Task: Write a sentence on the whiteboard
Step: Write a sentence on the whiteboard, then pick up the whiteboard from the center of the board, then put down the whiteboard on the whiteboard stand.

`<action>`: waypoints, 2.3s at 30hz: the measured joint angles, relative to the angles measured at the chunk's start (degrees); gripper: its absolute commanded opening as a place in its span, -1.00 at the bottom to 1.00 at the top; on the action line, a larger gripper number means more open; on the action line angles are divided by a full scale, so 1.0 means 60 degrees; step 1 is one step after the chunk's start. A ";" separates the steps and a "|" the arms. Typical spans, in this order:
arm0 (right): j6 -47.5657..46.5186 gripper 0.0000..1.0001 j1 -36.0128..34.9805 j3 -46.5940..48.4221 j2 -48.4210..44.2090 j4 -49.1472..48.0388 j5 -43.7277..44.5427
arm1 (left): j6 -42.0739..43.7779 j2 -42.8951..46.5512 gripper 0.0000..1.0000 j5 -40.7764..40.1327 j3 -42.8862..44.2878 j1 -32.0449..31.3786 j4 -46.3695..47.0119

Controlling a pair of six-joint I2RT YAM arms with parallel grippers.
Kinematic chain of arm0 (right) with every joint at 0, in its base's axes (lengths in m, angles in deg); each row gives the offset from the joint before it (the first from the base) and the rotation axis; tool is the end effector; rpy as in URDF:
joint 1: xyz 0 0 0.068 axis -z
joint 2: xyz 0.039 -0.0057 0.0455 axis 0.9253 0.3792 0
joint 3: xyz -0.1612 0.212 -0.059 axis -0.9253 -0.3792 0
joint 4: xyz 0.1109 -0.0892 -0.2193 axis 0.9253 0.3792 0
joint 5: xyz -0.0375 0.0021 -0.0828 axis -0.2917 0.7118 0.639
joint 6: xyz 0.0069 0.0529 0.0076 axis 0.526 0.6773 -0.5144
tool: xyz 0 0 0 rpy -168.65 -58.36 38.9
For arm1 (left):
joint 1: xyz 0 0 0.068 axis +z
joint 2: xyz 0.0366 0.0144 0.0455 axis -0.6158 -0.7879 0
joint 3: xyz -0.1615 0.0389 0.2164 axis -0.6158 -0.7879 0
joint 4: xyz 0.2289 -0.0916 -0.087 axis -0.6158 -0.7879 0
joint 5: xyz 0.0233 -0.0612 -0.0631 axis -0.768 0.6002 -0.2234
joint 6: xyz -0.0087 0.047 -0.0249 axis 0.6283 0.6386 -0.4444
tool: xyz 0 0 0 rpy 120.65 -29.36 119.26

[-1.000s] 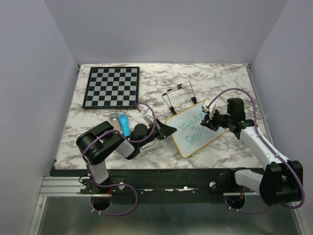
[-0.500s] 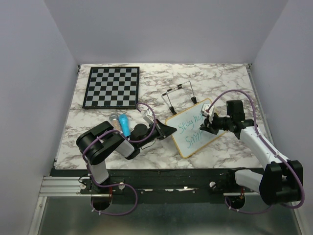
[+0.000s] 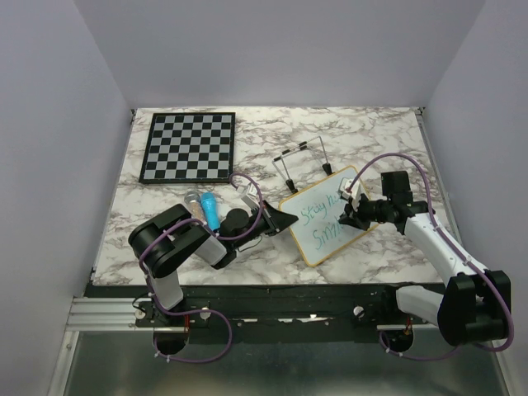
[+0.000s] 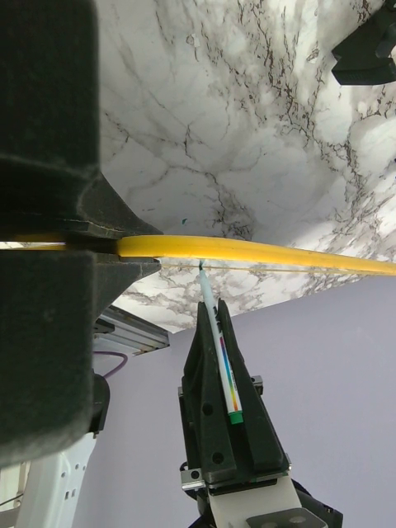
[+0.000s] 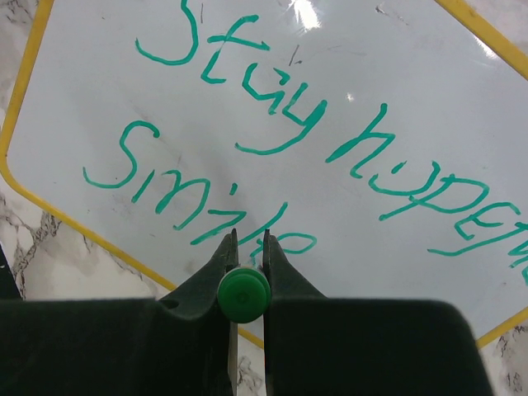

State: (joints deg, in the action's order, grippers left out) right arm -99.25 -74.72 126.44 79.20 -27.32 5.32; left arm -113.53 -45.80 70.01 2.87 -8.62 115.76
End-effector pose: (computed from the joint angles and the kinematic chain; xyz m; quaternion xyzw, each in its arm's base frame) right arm 0.2121 0.0504 0.2156 -0.5231 0.7266 0.2194 0.3877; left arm 0.1979 -0.2160 0.1398 -0.0808 0.7283 -0.5900 0.3391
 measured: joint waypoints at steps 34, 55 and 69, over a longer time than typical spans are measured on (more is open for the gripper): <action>0.3552 -0.99 0.0707 0.1512 -0.2670 0.0229 -0.0758 | 0.1064 0.0776 -1.00 0.0361 0.0000 -0.0004 -0.0233; 0.4306 -0.99 0.2940 0.1439 -0.4353 0.0171 -0.1818 | 0.4098 0.5118 -1.00 0.1078 0.0248 0.0838 -0.3901; 0.4419 -0.99 0.3126 0.1275 -0.4306 0.0237 -0.2572 | 0.4758 0.5355 -1.00 0.1989 0.2277 0.2783 -0.5985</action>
State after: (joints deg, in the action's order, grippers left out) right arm -72.73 -55.97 134.09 53.36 -25.90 -10.12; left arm -84.98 -13.67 81.95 16.53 8.08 79.85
